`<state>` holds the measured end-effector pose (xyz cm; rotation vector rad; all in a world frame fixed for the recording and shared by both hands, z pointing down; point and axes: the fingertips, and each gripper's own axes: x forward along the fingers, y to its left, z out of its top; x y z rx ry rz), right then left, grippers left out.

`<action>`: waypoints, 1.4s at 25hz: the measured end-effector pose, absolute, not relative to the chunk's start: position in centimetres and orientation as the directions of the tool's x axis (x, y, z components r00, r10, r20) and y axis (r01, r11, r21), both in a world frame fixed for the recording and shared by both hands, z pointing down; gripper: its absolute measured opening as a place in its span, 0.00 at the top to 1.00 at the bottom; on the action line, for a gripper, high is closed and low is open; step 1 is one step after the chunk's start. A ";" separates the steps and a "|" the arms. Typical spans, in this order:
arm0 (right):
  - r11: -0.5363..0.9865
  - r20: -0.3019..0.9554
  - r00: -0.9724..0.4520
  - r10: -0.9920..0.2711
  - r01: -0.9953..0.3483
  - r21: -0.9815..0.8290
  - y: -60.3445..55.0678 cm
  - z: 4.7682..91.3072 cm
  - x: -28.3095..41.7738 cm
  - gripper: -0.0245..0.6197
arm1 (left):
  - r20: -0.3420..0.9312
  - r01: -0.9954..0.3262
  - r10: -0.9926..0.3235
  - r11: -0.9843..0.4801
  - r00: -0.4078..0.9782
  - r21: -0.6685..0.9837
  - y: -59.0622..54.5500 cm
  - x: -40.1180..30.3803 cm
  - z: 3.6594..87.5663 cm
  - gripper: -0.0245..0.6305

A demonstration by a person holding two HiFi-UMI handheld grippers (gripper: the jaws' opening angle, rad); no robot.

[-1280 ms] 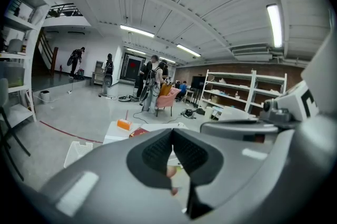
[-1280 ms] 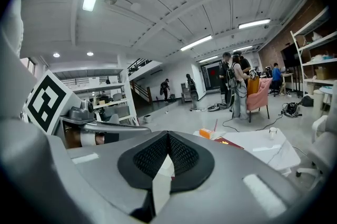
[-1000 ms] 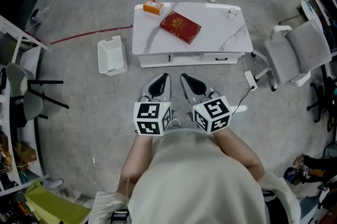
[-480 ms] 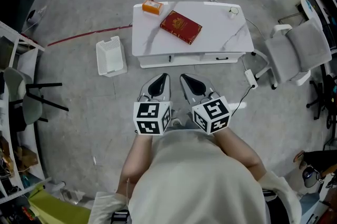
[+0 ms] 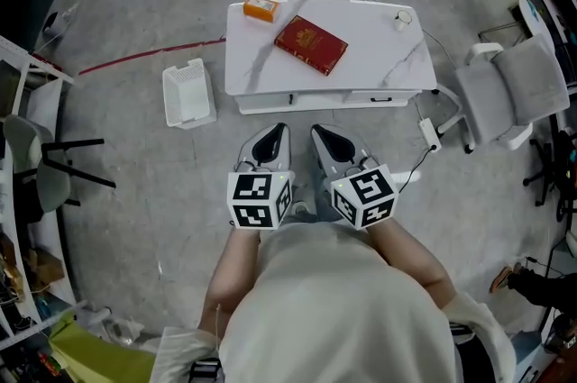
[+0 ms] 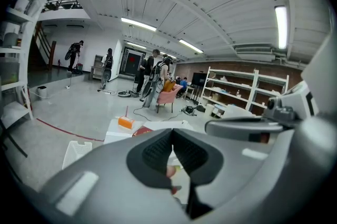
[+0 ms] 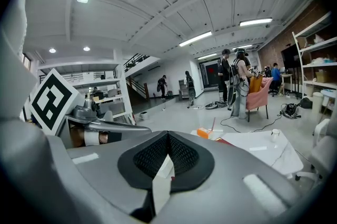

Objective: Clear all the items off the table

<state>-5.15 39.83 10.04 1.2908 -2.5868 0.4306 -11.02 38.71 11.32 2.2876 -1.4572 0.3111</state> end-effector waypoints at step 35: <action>0.596 0.351 -0.627 -0.695 -0.776 -0.206 18.0 10.7 1.2 0.96 | 0.453 -0.928 -0.812 -0.301 0.369 0.217 18.0 -4.8 12.2 0.95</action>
